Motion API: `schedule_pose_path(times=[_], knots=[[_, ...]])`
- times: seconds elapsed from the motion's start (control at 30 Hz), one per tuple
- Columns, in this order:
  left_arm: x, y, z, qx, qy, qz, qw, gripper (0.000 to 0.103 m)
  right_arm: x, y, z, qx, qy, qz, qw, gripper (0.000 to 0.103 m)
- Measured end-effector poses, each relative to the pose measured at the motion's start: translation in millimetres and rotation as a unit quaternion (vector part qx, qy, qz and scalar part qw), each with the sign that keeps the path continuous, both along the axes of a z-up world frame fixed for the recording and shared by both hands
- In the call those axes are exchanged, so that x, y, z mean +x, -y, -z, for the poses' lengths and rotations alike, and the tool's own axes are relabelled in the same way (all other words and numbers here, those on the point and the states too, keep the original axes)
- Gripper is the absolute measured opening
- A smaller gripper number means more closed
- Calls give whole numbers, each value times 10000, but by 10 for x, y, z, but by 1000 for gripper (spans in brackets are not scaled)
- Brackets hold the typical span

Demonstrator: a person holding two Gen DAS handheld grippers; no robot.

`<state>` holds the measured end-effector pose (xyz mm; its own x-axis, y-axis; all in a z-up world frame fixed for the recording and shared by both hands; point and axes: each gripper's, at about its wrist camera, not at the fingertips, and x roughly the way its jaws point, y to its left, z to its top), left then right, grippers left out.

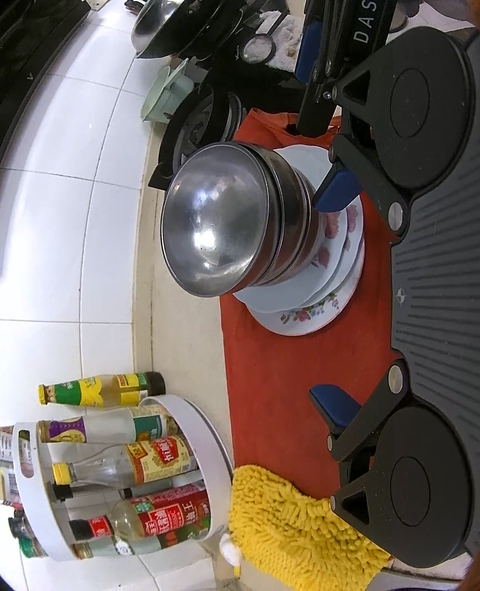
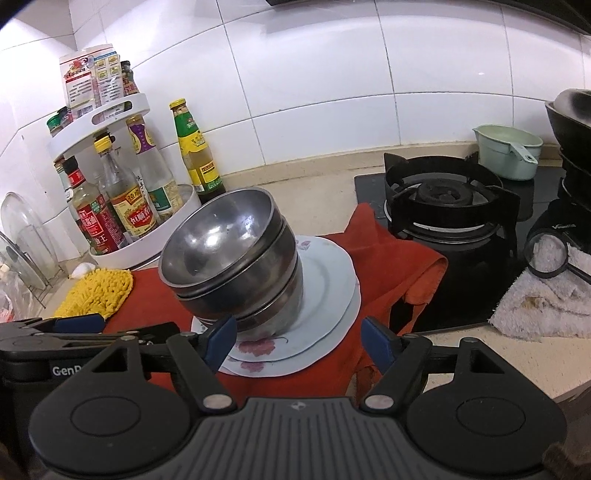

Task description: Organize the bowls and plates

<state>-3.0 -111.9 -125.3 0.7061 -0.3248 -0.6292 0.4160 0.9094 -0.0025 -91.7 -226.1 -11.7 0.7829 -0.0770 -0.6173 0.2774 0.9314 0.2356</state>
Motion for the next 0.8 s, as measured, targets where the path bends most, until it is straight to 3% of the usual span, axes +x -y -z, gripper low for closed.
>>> schedule_pose_path(times=[0.8], knots=[[-165, -95, -37, 67, 290, -163, 9994, 101, -55, -106, -45, -124, 60, -198, 9997, 70]])
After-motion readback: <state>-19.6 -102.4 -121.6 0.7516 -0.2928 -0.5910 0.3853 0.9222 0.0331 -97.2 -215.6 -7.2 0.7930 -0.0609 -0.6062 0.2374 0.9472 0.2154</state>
